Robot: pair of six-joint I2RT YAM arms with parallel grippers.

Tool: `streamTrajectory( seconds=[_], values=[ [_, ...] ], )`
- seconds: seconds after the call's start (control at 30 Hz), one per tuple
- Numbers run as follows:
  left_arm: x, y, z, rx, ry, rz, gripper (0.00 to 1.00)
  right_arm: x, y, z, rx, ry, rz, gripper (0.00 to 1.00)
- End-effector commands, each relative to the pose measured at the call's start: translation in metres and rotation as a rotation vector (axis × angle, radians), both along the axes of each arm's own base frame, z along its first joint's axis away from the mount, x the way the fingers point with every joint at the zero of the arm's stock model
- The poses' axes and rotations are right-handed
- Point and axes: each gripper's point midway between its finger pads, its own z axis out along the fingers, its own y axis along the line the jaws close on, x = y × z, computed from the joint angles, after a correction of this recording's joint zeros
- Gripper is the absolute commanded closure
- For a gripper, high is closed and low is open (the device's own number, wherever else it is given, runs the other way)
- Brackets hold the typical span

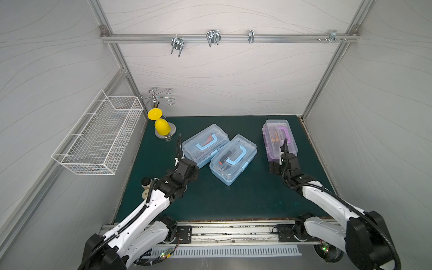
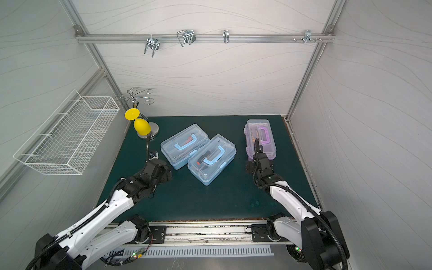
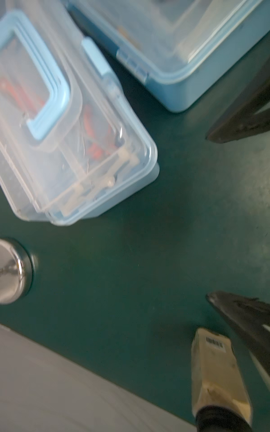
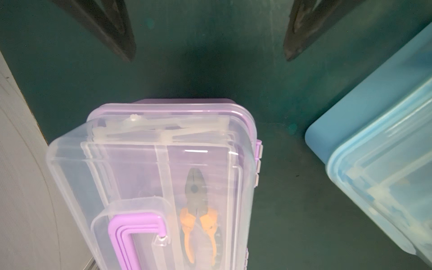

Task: Close toolboxes
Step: Reset both arms

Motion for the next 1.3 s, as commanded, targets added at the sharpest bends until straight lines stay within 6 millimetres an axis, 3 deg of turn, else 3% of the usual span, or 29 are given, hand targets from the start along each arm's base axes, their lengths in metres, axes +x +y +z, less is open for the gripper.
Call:
streamTrajectory(
  seconds=[0.0, 0.13, 0.33, 0.43, 0.57, 0.7, 0.83, 0.97, 1.13, 1.2, 1.27],
  values=[
    [0.012, 0.025, 0.018, 0.075, -0.168, 0.144, 0.0, 0.02, -0.007, 0.019, 0.034, -0.148, 0.007, 0.01],
    [0.025, 0.032, 0.026, 0.139, -0.255, 0.156, 0.0, 0.027, -0.026, 0.003, 0.094, -0.191, -0.055, 0.01],
    [0.043, 0.046, 0.039, 0.234, -0.349, 0.159, 0.0, 0.033, -0.033, 0.013, 0.1, -0.295, -0.055, 0.01],
    [0.046, 0.061, 0.027, 0.242, -0.383, 0.163, 0.0, 0.034, -0.039, 0.018, 0.128, -0.366, -0.058, 0.01],
    [0.051, 0.077, 0.009, 0.089, -0.494, 0.167, 0.0, 0.046, -0.049, 0.014, 0.148, -0.358, -0.085, 0.01],
    [0.066, 0.09, 0.003, 0.07, -0.529, 0.172, 0.0, 0.057, -0.047, 0.01, 0.136, -0.353, -0.063, 0.01],
    [0.092, 0.087, 0.003, 0.059, -0.567, 0.13, 0.0, 0.062, -0.041, -0.007, 0.147, -0.37, -0.027, 0.01],
    [0.117, 0.082, -0.023, 0.047, -0.528, 0.065, 0.0, 0.067, -0.035, -0.013, 0.146, -0.354, 0.011, 0.01],
    [0.123, 0.087, -0.031, 0.049, -0.467, 0.097, 0.0, 0.081, -0.019, -0.019, 0.142, -0.275, 0.092, 0.01],
    [0.133, 0.086, -0.029, 0.063, -0.454, 0.085, 0.0, 0.089, -0.017, -0.025, 0.136, -0.199, 0.09, 0.01],
    [0.138, 0.088, -0.037, 0.06, -0.378, 0.106, 0.0, 0.088, -0.019, -0.022, 0.141, -0.231, 0.083, 0.01]
  ],
)
